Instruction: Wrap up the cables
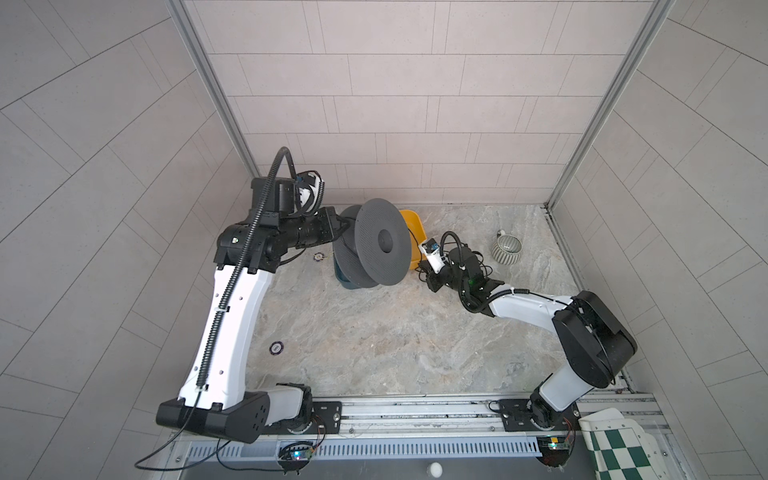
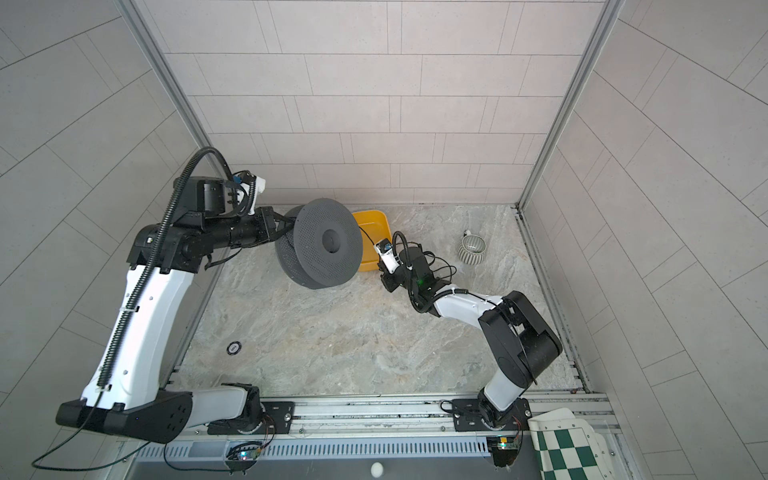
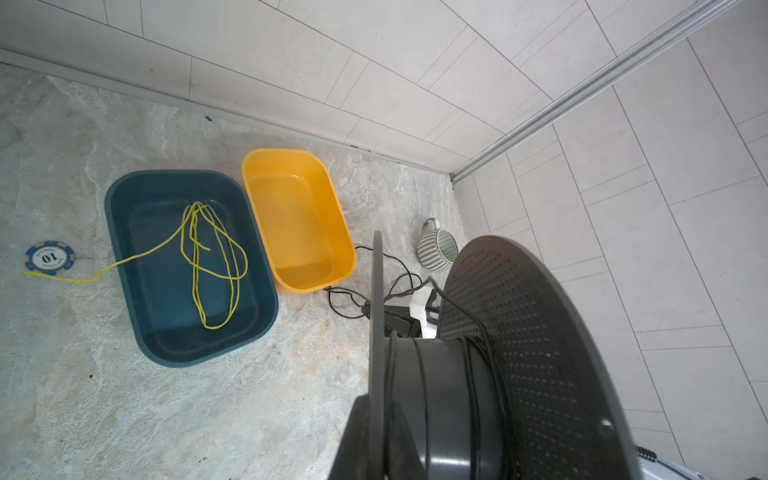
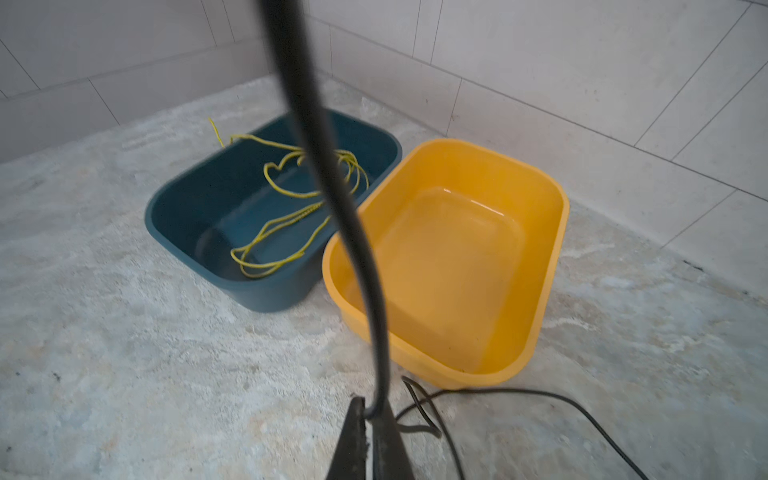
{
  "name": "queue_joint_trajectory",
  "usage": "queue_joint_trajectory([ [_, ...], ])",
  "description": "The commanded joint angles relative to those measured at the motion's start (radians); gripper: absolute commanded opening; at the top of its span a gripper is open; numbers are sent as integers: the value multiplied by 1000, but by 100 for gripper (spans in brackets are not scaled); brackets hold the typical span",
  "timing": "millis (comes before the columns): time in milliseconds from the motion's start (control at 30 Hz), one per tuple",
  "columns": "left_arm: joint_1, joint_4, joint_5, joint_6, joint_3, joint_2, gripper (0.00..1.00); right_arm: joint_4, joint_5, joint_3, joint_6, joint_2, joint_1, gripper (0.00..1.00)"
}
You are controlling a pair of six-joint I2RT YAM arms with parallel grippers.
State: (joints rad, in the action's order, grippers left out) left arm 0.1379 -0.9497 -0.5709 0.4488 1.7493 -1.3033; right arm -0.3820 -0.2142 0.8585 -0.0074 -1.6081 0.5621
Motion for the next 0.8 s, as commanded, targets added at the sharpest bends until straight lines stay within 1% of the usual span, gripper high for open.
queue_joint_trajectory([
  [0, 1, 118, -22, 64, 22, 12, 0, 119, 47, -4, 34, 49, 3, 0],
  [133, 2, 157, -26, 106, 17, 3, 0, 179, 67, -23, 66, 78, 7, 0],
  [367, 2, 205, 37, 169, -6, -4, 0, 218, 91, -73, 74, 163, 50, 0],
  [533, 2, 211, 144, 177, -18, 7, 0, 264, 127, -64, 55, 194, 104, 0],
  [633, 2, 219, 221, 195, -41, 12, 0, 321, 181, -35, 25, 210, 158, 0],
  [700, 4, 229, 273, 212, -62, 15, 0, 363, 250, -11, 12, 220, 197, 0],
  [767, 5, 239, 319, 230, -80, 17, 0, 406, 279, 20, -15, 227, 232, 0],
])
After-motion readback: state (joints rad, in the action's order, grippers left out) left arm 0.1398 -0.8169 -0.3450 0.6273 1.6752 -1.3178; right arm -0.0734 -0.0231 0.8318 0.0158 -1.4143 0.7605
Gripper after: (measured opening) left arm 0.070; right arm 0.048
